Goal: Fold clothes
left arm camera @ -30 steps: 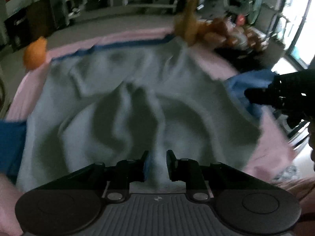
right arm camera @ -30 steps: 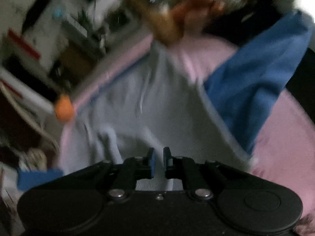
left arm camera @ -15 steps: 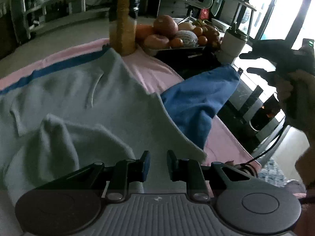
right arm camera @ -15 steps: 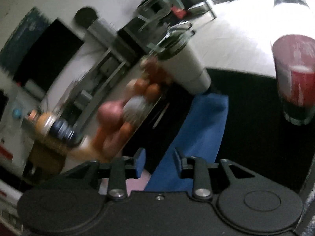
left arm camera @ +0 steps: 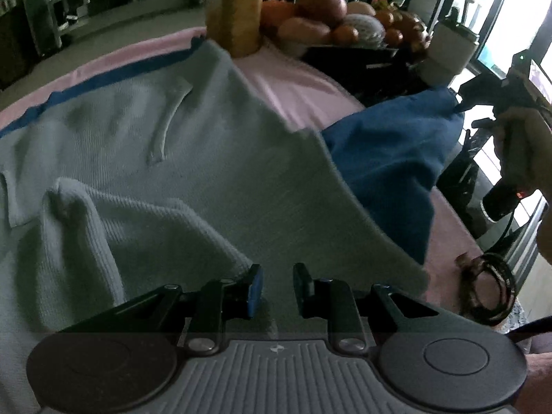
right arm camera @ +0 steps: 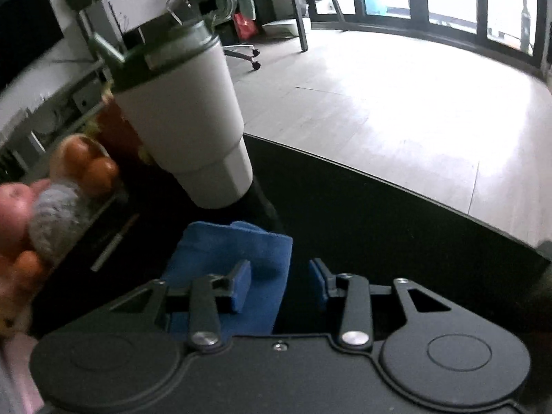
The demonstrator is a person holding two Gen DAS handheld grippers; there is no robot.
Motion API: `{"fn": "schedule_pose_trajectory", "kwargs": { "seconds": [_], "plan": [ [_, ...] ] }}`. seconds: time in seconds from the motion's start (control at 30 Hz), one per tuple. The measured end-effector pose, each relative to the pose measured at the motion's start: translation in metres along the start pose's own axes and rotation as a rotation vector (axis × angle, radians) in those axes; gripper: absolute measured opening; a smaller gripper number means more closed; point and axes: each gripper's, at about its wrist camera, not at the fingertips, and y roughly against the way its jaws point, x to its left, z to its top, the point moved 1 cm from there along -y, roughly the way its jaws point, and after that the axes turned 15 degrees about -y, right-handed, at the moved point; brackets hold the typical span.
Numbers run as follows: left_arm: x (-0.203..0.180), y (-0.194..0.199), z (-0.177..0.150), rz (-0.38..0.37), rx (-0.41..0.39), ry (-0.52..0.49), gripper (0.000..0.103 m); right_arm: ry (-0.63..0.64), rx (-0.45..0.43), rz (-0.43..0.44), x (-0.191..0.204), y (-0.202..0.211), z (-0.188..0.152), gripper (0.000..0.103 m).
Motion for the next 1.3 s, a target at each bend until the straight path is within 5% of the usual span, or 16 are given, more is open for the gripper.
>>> {"fn": "schedule_pose_trajectory", "kwargs": {
  "seconds": [0.07,0.2,0.4,0.57,0.73,0.87,1.0,1.3],
  "plan": [
    [0.001,-0.002,-0.001,-0.002,0.002,0.003,0.022,0.012,-0.013,0.011,0.004,0.005,-0.001,0.034],
    [0.002,0.000,-0.002,-0.001,-0.002,0.009,0.022,0.035,-0.040,0.032,0.011,0.015,-0.002,0.006],
    [0.005,0.034,-0.005,0.028,-0.053,0.022,0.022,0.069,-0.083,0.074,0.023,0.034,-0.004,0.005],
    [0.023,0.086,-0.019,0.073,-0.126,0.029,0.022,0.118,-0.155,0.314,0.061,0.149,-0.023,0.005],
    [0.065,0.143,-0.059,0.169,-0.177,0.051,0.023,0.270,-0.156,0.492,0.108,0.269,-0.081,0.005],
    [0.104,0.185,-0.100,0.259,-0.203,0.076,0.024,0.382,-0.070,0.568,0.143,0.331,-0.140,0.005],
    [0.152,0.199,-0.139,0.275,-0.206,0.210,0.024,0.470,0.029,0.586,0.176,0.355,-0.219,0.005],
    [0.210,0.180,-0.174,0.222,-0.168,0.485,0.024,0.369,0.399,0.566,0.199,0.316,-0.380,0.011]
  ]
}}
